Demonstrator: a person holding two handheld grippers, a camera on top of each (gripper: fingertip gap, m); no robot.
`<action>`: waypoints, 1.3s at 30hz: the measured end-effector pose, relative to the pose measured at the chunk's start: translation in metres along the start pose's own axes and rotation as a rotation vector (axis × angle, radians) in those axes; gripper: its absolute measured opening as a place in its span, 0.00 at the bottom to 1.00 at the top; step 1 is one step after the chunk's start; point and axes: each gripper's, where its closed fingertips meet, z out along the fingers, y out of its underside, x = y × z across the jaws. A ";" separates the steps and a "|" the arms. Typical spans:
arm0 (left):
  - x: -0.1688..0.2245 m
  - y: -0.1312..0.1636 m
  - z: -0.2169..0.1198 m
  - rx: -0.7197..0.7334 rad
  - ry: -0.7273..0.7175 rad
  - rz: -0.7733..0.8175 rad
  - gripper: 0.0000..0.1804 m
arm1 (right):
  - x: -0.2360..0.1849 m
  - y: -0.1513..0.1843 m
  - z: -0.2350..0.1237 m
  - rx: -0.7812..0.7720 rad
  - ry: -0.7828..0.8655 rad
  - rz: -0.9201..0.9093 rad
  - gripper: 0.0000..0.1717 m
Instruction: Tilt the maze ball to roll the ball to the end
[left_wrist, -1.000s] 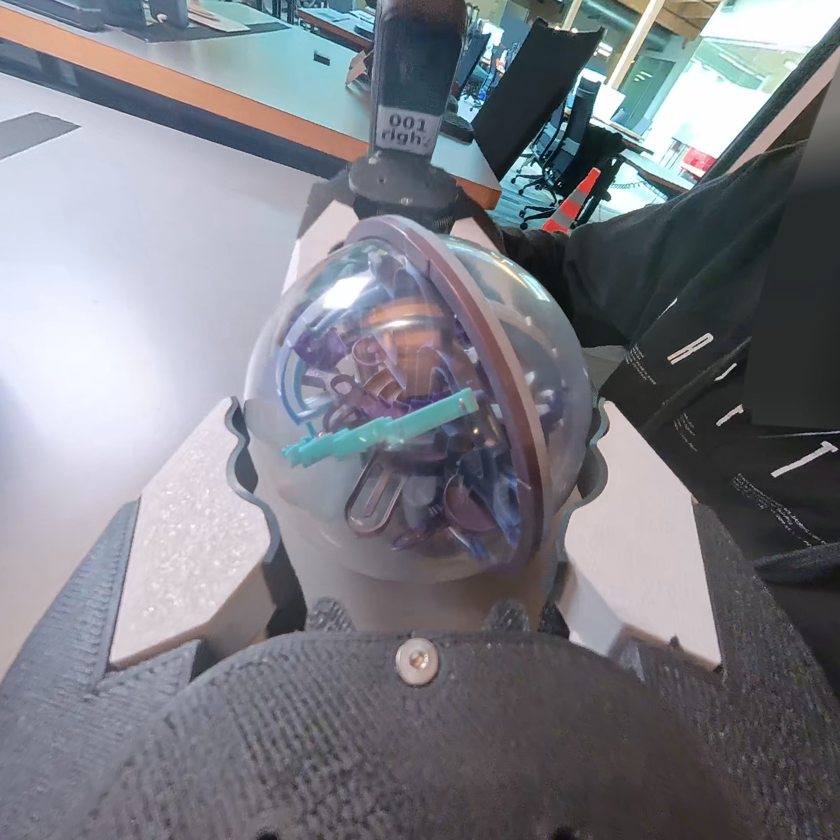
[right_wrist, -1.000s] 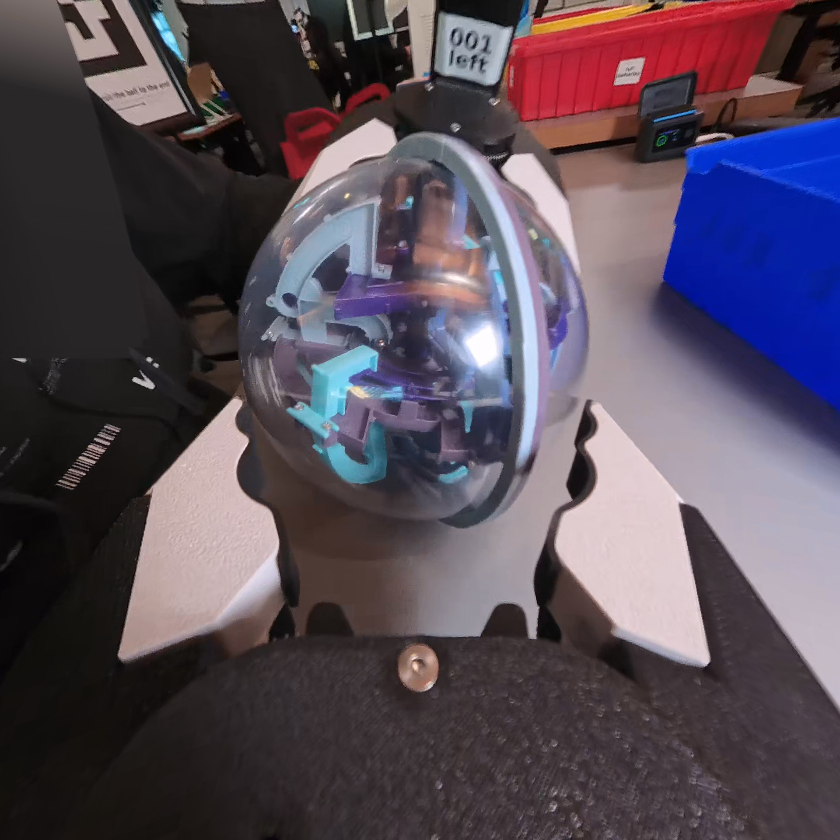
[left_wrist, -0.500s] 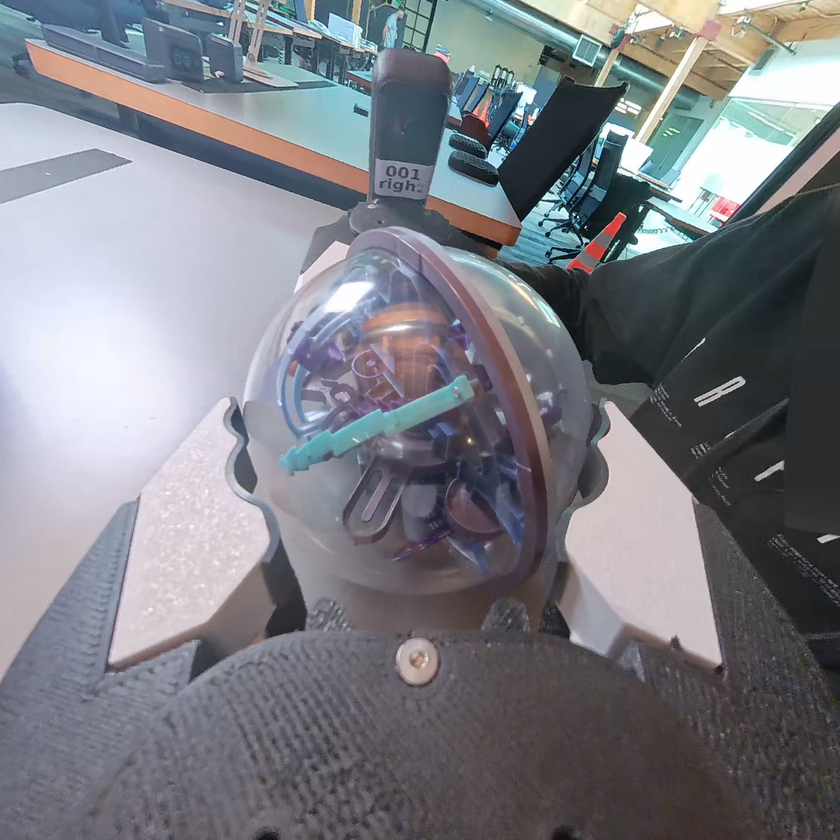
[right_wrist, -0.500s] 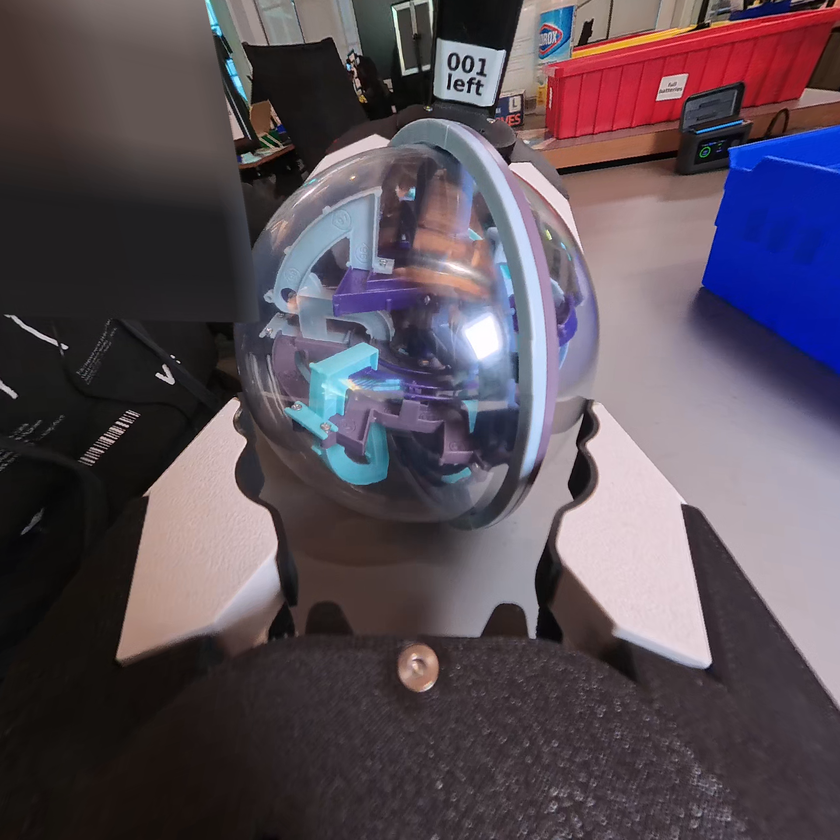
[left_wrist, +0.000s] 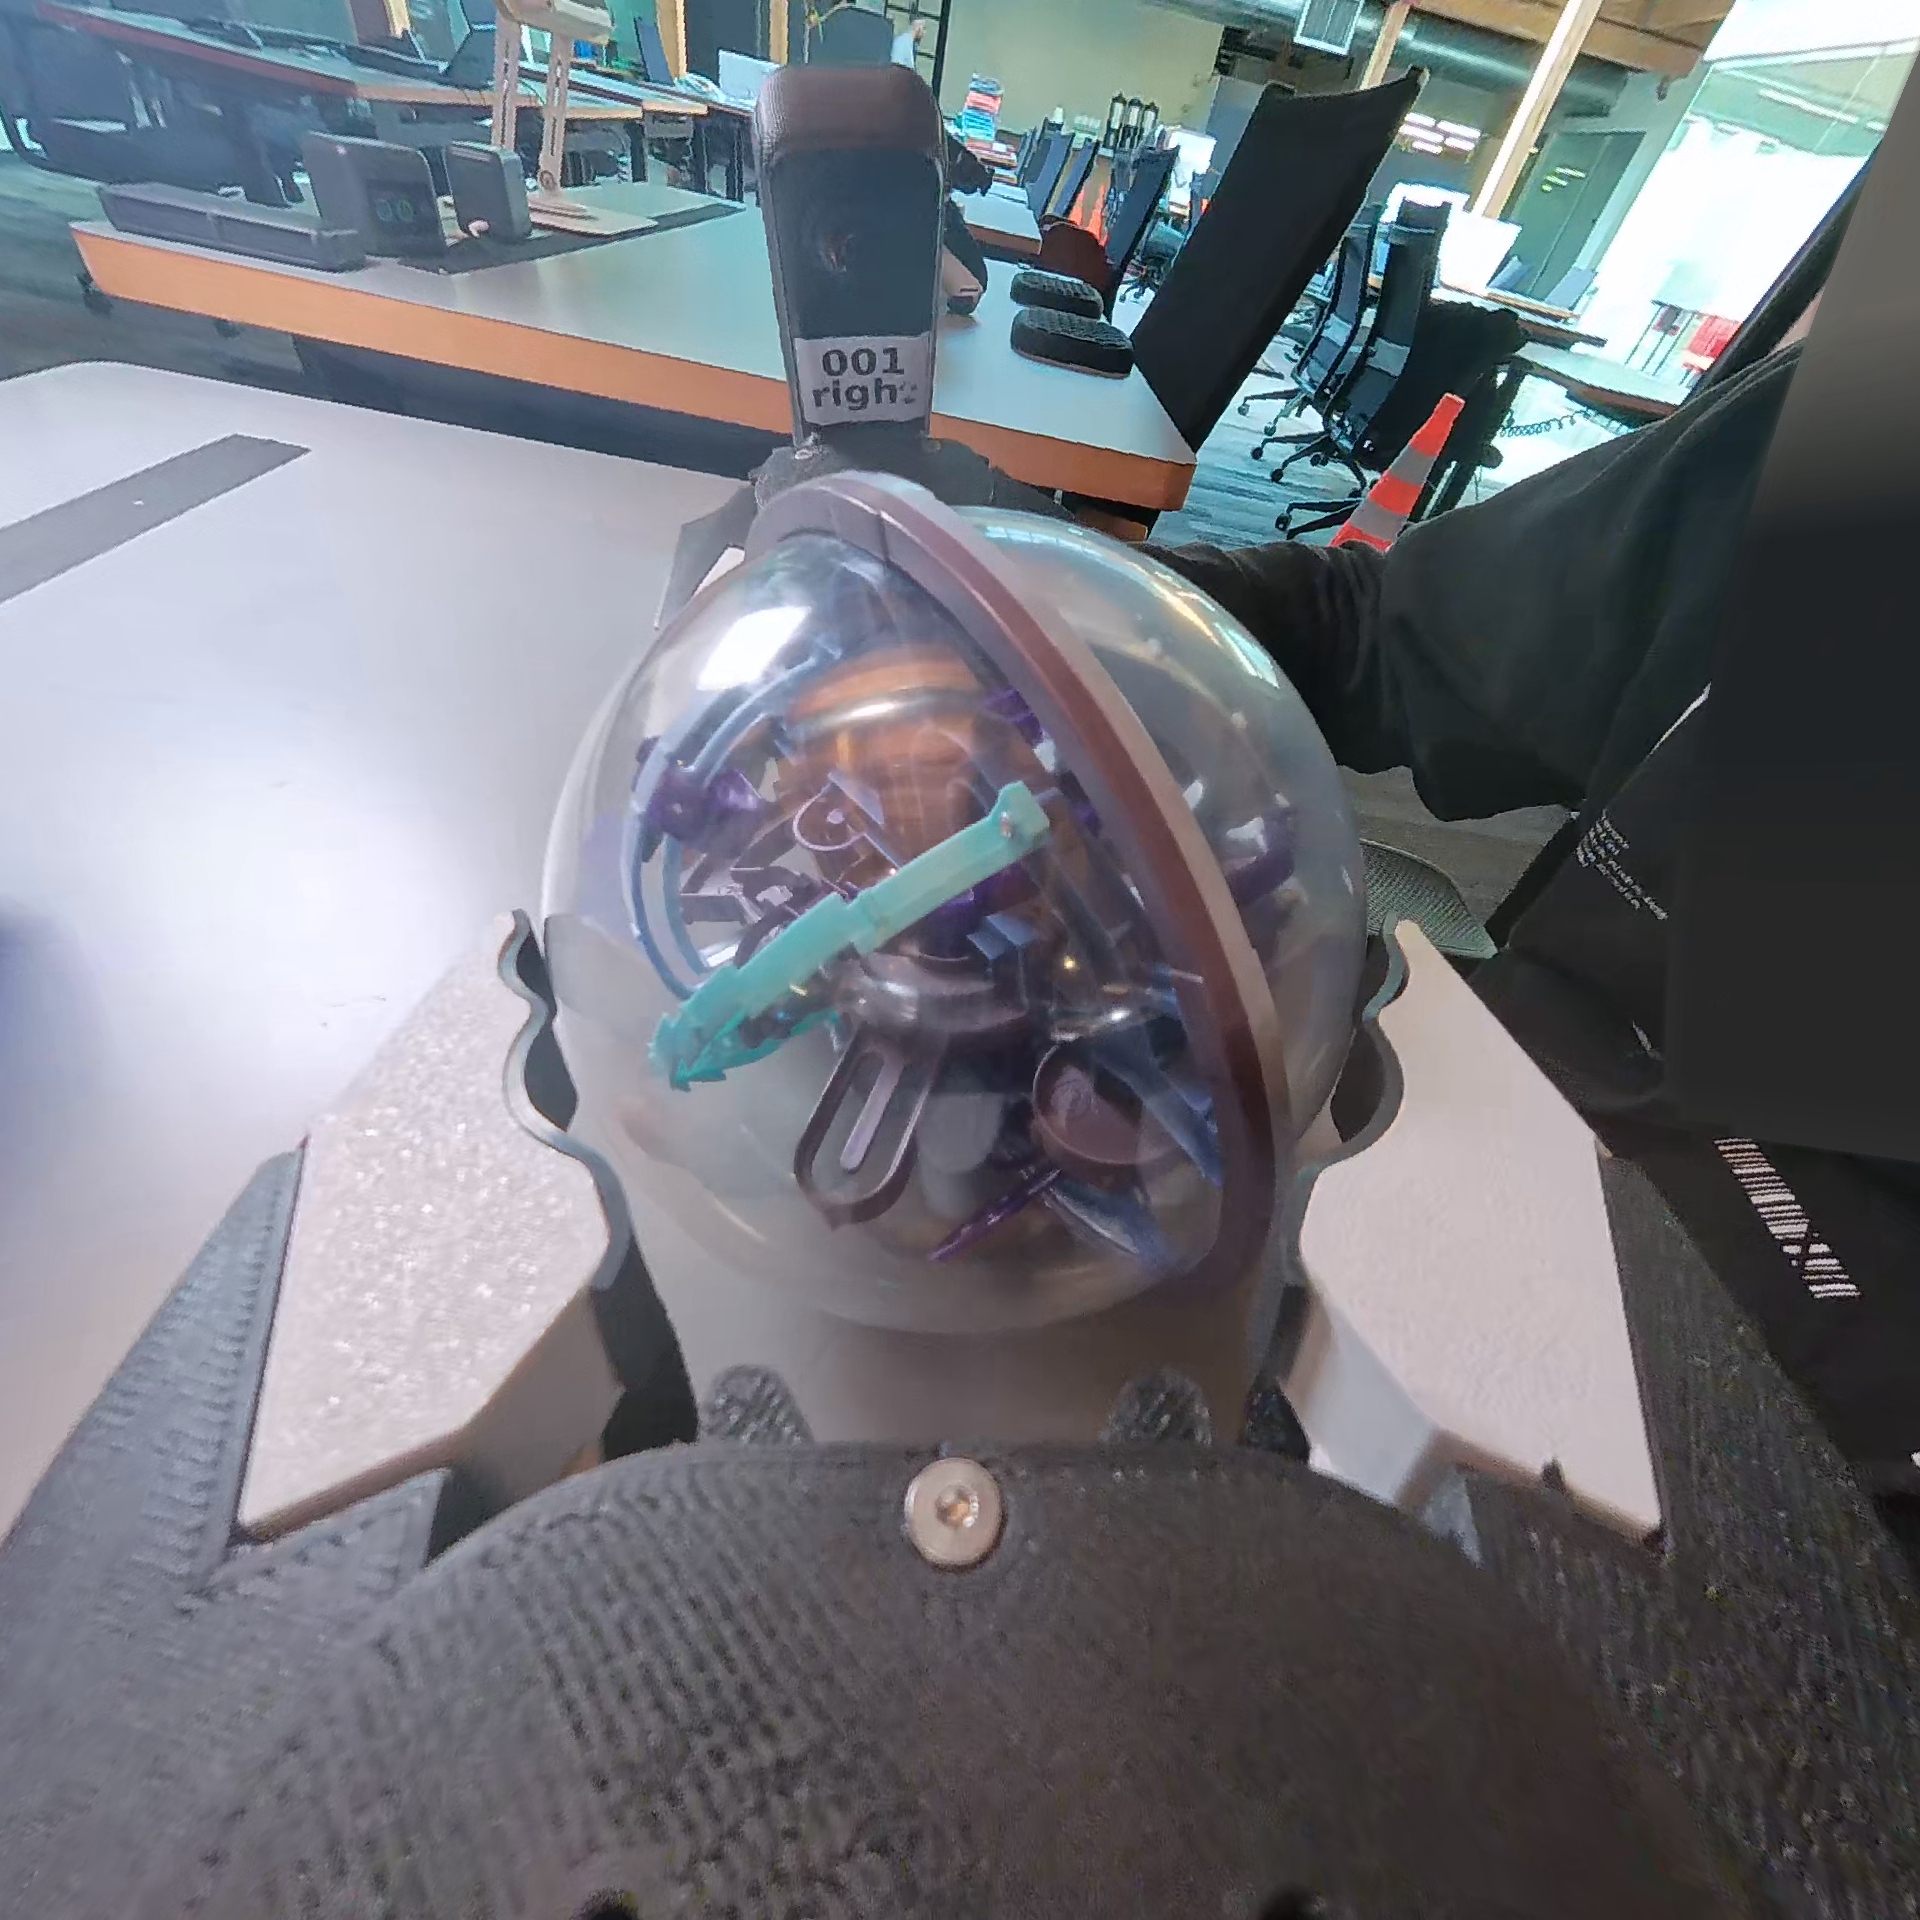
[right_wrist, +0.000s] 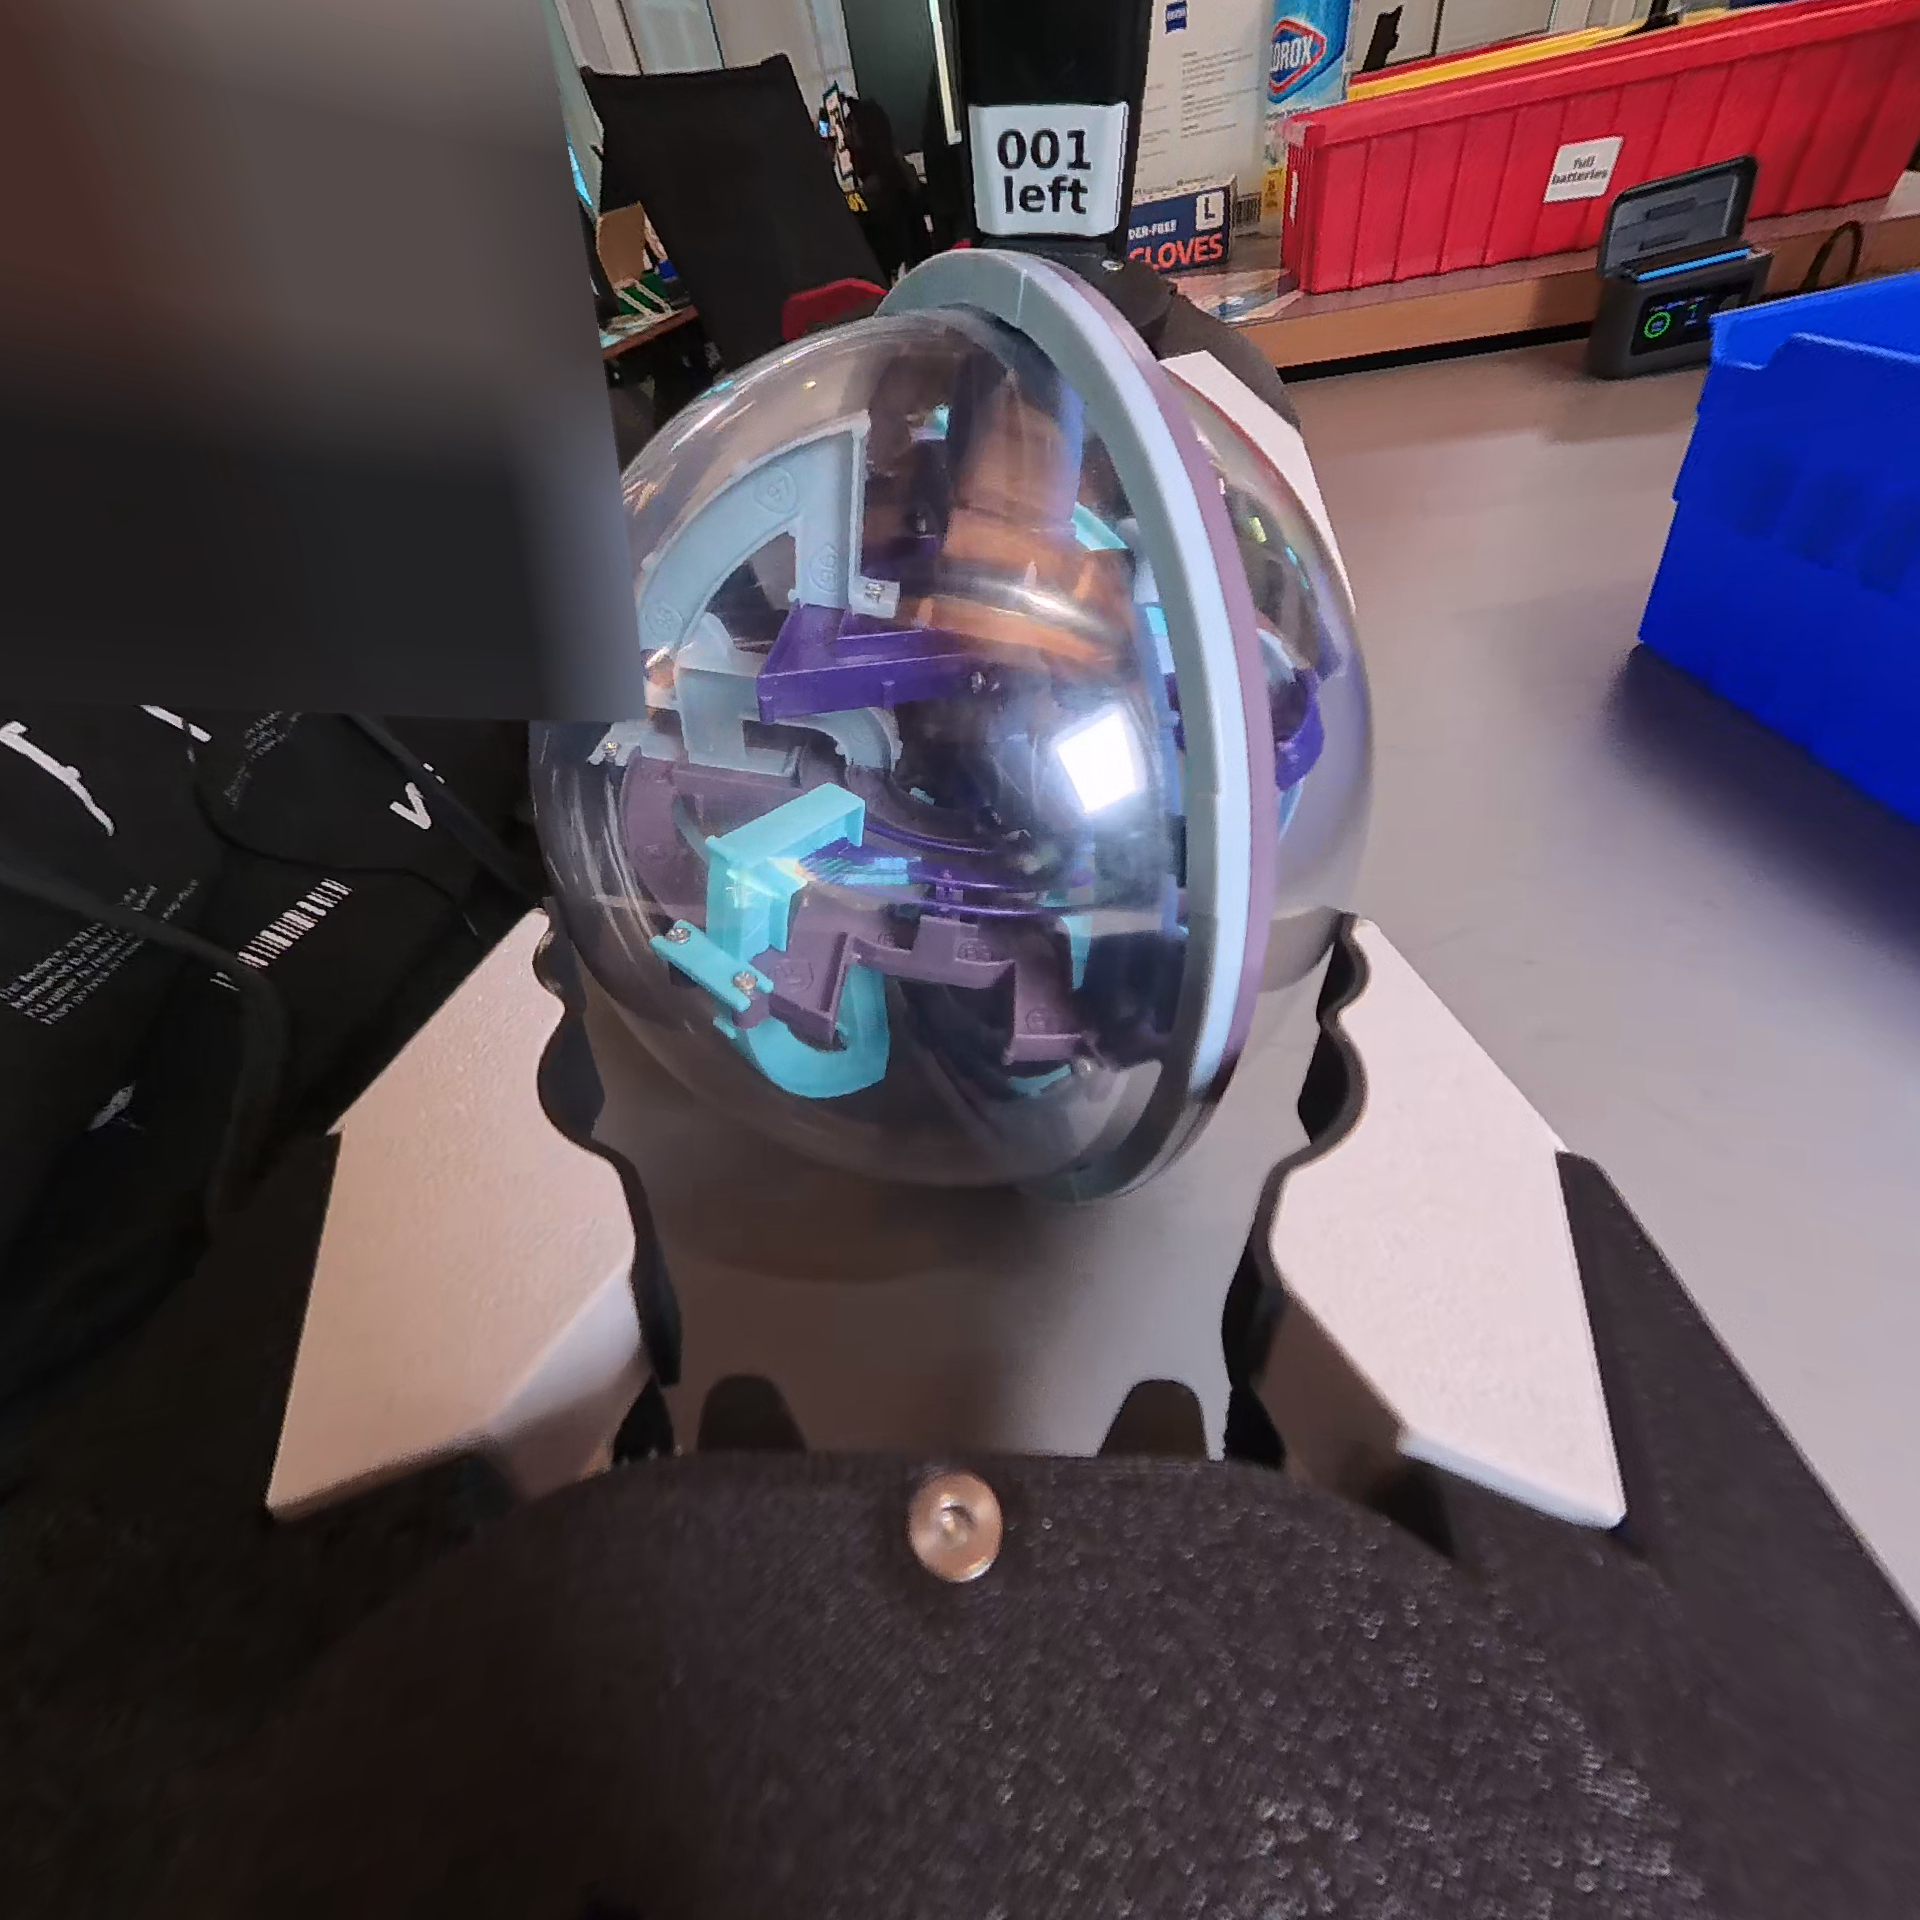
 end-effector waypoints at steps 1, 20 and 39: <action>0.000 0.000 0.000 0.006 0.002 0.003 0.82 | 0.000 0.000 0.000 -0.002 0.003 -0.003 0.79; -0.001 0.007 0.004 0.004 -0.033 0.111 0.81 | 0.001 -0.006 -0.010 -0.011 0.052 -0.045 0.78; -0.011 0.003 0.006 -0.011 -0.165 0.269 0.81 | 0.011 -0.003 -0.018 -0.019 0.100 -0.034 0.76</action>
